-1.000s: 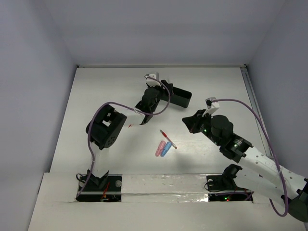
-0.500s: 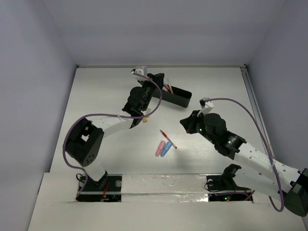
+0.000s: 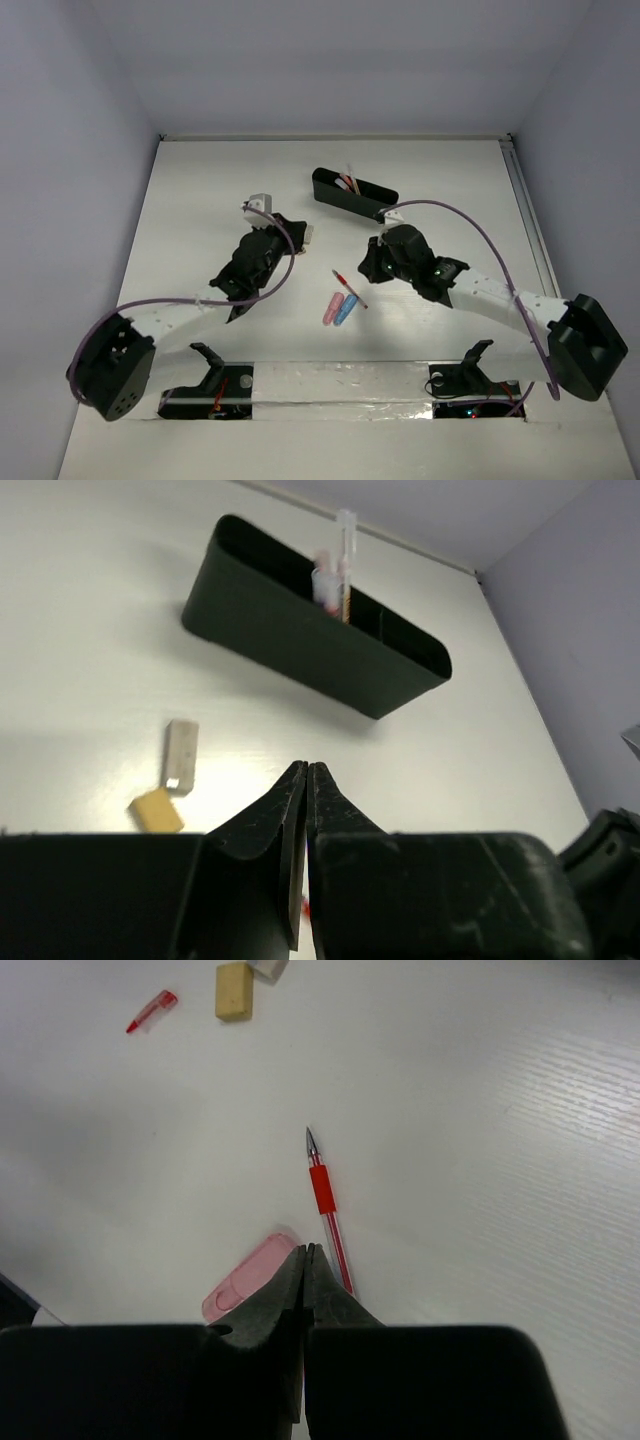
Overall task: Sort the stationery into containers
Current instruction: Pick up the pen from the center of the board.
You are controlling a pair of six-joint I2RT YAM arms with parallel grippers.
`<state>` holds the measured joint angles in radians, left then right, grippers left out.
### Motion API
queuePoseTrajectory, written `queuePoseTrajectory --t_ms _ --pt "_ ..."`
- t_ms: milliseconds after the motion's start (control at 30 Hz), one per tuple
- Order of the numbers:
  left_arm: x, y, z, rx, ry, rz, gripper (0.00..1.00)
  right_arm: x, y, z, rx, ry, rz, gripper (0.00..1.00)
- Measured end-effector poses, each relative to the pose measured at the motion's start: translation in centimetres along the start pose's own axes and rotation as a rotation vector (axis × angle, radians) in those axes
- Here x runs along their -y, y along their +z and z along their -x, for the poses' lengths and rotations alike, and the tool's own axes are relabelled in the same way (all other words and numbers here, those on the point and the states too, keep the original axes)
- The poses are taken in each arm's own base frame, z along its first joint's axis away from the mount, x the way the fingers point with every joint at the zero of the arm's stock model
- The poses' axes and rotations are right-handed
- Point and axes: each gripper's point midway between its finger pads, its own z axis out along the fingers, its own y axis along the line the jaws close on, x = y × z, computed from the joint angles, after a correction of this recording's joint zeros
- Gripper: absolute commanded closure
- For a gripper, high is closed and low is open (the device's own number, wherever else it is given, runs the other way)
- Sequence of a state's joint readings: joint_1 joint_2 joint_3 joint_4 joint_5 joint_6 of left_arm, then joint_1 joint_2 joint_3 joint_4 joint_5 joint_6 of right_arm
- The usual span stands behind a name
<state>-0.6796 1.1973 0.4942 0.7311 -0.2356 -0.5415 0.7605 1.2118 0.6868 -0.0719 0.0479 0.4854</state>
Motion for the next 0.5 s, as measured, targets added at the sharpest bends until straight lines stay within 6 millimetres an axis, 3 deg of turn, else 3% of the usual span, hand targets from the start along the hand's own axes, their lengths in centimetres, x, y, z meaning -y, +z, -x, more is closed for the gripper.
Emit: queuePoseTrajectory --t_ms 167,367,500 --pt "-1.7 -2.7 -0.7 -0.030 -0.048 0.053 1.00 -0.3 1.9 -1.2 -0.096 -0.045 0.010 0.65" --pt "-3.7 -4.4 -2.9 -0.110 -0.066 0.118 1.00 -0.8 4.4 -1.3 -0.174 -0.106 0.009 0.57" --pt "-3.4 -5.2 -2.6 -0.117 -0.071 0.108 1.00 -0.6 5.6 -2.1 -0.240 -0.143 -0.003 0.57"
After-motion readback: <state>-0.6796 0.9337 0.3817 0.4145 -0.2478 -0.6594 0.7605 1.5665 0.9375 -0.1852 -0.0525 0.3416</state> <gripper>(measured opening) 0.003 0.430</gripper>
